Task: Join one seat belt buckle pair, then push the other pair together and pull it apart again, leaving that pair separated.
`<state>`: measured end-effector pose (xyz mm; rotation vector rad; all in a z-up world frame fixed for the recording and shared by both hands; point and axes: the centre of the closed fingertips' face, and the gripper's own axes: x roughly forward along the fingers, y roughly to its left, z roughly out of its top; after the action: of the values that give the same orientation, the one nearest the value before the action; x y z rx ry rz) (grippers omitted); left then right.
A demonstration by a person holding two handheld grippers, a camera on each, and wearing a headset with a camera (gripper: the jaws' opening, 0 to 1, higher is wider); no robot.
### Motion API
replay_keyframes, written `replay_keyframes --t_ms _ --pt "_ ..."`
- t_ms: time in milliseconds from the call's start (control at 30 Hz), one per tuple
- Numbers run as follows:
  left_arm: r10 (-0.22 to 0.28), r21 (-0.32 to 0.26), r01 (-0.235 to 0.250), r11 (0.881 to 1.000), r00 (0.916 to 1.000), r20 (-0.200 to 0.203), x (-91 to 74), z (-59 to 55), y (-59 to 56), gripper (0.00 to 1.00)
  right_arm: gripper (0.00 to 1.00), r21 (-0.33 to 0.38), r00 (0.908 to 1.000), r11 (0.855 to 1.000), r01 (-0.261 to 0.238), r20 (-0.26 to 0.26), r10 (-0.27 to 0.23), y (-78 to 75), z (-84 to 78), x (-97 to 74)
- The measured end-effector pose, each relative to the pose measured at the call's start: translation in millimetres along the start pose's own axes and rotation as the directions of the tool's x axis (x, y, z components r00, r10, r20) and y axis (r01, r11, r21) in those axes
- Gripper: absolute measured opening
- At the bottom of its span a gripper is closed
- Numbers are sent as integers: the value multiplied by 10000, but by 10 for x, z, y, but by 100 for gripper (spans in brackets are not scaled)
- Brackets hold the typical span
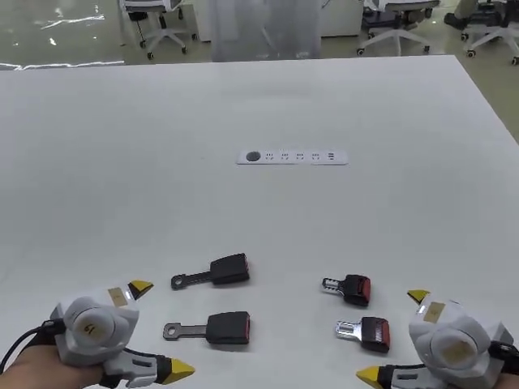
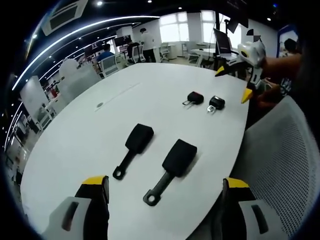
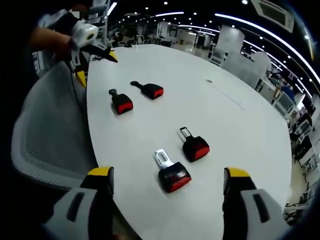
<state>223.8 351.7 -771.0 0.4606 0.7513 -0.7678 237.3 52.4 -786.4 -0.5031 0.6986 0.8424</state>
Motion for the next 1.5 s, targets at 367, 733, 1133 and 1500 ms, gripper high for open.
replay_keyframes --t_ms 367,733,1133,1500 --pt "-276 297 280 9992 9995 -138 113 22 -25 95 88 -201 10000 9998 17 -11 -17 -27 21 110" --pt "-438 543 446 9975 9989 -164 249 106 -35 92 85 -245 9999 9996 -138 3 138 -60 -40 122" --pt "-1058 1075 1090 9882 9938 -345 435 160 -245 90 79 91 9987 9988 -491 -116 492 -12 -93 163" --pt "-1432 1876 1551 9699 9868 -758 621 209 -302 83 68 318 9951 9946 -992 56 991 11 -97 166"
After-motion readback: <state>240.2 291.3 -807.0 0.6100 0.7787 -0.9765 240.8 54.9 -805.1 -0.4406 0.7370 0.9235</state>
